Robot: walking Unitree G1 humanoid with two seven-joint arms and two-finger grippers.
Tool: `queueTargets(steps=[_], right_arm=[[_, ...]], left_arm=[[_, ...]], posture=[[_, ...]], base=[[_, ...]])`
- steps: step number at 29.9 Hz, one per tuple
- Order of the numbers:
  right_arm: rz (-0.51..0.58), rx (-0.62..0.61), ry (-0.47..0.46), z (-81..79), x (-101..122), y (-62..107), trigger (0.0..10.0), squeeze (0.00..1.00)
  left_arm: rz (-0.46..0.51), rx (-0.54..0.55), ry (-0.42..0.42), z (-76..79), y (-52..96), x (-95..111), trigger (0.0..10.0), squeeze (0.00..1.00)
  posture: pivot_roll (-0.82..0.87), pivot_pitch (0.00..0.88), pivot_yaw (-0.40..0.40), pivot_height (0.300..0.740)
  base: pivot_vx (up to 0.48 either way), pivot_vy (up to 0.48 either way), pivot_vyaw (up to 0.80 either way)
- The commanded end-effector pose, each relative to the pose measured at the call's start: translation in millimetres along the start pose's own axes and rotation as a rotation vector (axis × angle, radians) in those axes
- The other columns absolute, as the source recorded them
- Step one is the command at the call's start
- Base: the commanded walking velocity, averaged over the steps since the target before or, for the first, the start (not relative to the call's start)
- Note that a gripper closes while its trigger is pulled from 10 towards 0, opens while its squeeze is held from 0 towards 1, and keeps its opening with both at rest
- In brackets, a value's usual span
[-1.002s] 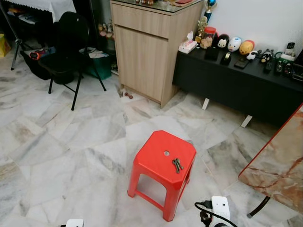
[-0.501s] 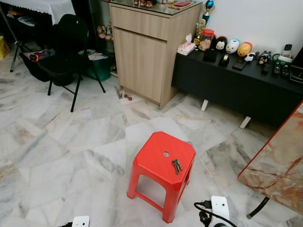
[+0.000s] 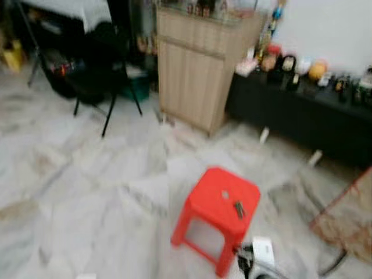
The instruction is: Hang keys on a hook
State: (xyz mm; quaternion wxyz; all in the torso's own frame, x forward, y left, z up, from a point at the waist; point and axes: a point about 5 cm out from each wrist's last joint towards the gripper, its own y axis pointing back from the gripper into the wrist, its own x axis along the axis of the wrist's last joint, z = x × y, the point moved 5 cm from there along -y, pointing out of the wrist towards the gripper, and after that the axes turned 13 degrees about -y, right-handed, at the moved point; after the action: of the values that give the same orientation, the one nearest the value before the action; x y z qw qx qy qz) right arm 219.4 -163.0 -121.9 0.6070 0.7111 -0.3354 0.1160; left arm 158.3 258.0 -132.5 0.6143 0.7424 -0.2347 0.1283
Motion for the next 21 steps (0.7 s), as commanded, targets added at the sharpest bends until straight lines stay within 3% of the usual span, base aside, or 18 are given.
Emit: queueTargets(steps=[1,10,18,21], right_arm=[[-0.007,-0.028,-0.001,11.2,-0.2,1.5,10.0,0.00],[-0.021,-0.025,0.000,10.9,-3.2,1.7,10.0,0.00],[-0.020,-0.029,0.010,11.3,-3.2,1.8,10.0,0.00],[-0.004,-0.033,-0.009,11.5,-1.6,1.9,10.0,0.00]], left_arm=[[-0.006,-0.020,0.004,10.2,-0.4,-2.5,10.0,0.00],[-0.006,-0.014,-0.001,7.0,-0.3,-2.0,10.0,0.00],[0.000,-0.015,-0.010,12.2,-2.0,3.4,10.0,0.00],[-0.001,-0.014,-0.010,10.6,-2.0,3.7,10.0,0.00]], posture=[[0.09,0.004,-0.081,0.740],[0.09,0.007,-0.080,0.740],[0.09,0.010,-0.079,0.740],[0.09,0.010,-0.079,0.740]], base=[[0.000,0.480,-0.49],[0.000,0.427,-0.76],[0.000,0.000,-0.74],[0.000,0.000,-0.14]])
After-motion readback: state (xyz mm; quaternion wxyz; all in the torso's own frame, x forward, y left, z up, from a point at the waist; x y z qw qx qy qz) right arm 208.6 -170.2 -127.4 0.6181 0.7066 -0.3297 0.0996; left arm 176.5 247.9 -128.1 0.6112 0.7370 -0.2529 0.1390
